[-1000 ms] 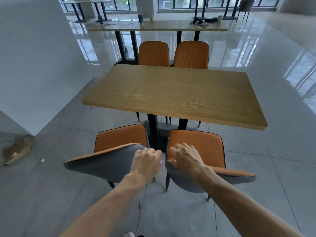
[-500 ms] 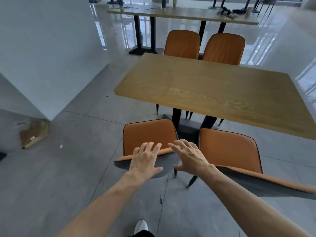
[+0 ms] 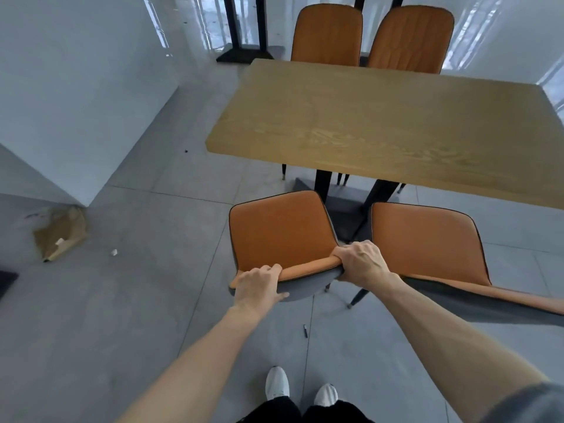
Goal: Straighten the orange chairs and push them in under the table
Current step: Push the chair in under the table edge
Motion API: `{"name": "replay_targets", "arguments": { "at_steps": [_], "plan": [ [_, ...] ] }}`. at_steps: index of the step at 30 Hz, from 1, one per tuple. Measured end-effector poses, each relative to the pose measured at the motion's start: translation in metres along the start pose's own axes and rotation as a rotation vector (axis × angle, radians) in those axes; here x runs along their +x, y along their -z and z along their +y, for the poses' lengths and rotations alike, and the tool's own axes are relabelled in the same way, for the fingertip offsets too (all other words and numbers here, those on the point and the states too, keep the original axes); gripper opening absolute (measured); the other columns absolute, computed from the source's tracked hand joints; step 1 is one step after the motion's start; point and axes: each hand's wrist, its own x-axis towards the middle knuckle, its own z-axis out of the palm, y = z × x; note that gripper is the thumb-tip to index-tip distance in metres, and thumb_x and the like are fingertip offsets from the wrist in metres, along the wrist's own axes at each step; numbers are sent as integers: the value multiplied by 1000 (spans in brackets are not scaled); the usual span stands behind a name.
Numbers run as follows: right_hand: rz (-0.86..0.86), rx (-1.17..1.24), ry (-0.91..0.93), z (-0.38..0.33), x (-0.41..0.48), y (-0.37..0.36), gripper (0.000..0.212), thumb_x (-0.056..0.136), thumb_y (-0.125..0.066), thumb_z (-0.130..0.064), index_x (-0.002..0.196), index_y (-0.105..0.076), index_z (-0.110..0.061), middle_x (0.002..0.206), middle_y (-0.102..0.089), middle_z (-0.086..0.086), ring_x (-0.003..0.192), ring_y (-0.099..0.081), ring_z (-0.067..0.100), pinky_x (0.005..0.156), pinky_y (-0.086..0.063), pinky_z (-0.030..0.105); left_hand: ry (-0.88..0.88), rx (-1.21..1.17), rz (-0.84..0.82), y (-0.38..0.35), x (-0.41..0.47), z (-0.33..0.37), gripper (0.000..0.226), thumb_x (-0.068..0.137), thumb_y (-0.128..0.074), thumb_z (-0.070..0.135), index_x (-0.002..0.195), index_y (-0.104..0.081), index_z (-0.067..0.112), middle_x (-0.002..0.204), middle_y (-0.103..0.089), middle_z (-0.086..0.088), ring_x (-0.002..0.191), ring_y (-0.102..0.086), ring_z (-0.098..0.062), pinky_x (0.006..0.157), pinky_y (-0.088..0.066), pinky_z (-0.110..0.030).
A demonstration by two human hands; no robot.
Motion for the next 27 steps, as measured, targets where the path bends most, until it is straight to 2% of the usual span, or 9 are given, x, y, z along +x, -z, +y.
{"name": "replay_targets", "arguments": {
  "at_steps": [2, 4, 6, 8, 16, 21, 27],
  "plan": [
    [-4, -6, -9, -2, -1, -1, 26, 76, -68, -39, 95, -65, -22, 86, -70, -1, 79, -63, 22, 86, -46, 37, -27, 10, 5, -3, 1, -2, 42, 79, -68, 49, 106, -55, 19, 91, -68, 0, 81, -64, -20, 68, -49, -30],
    [-17, -22, -1, -4, -4, 1, 24, 79, -65, -40, 91, -64, -20, 84, -70, 1, 75, -63, 23, 80, -48, 35, -46, 24, -1, -3, 3, -6, 39, 79, -69, 47, 105, -56, 20, 90, -69, 0, 80, -65, -21, 69, -52, -32],
    [-31, -27, 1, -7, -12, 2, 23, 81, -62, -40, 89, -63, -18, 85, -69, 2, 75, -62, 24, 69, -42, 30, -55, 30, -23, -2, 5, -9, 37, 78, -69, 45, 104, -56, 22, 90, -70, 0, 80, -66, -23, 72, -55, -35],
    [-28, -21, -25, -10, -20, 2, 19, 82, -60, -36, 88, -62, -18, 86, -68, 4, 73, -60, 25, 66, -38, 30, -75, 32, -41, -1, 5, -8, 37, 77, -70, 45, 104, -57, 23, 91, -70, 0, 79, -66, -23, 73, -57, -38],
    [-49, 61, -181, 2, -40, 8, 18, 83, -61, -29, 92, -63, -14, 88, -69, 6, 82, -64, 27, 73, -45, 34, -220, 72, -17, 0, 32, 7, 37, 76, -74, 42, 105, -59, 23, 91, -70, 0, 80, -67, -20, 73, -56, -34],
    [-29, 64, -248, -4, -35, 10, 16, 85, -59, -26, 94, -61, -13, 90, -69, 6, 84, -64, 29, 64, -34, 31, -271, 106, -26, 10, 65, -2, 33, 75, -74, 40, 100, -60, 24, 85, -68, 0, 74, -66, -23, 69, -57, -40],
    [8, 93, -246, 1, -25, 7, 14, 84, -57, -23, 91, -60, -12, 88, -70, 6, 80, -64, 29, 62, -32, 32, -353, 145, -6, 2, 83, -14, 26, 69, -80, 27, 89, -63, 24, 71, -68, 1, 59, -65, -21, 54, -57, -35]
  ]
}}
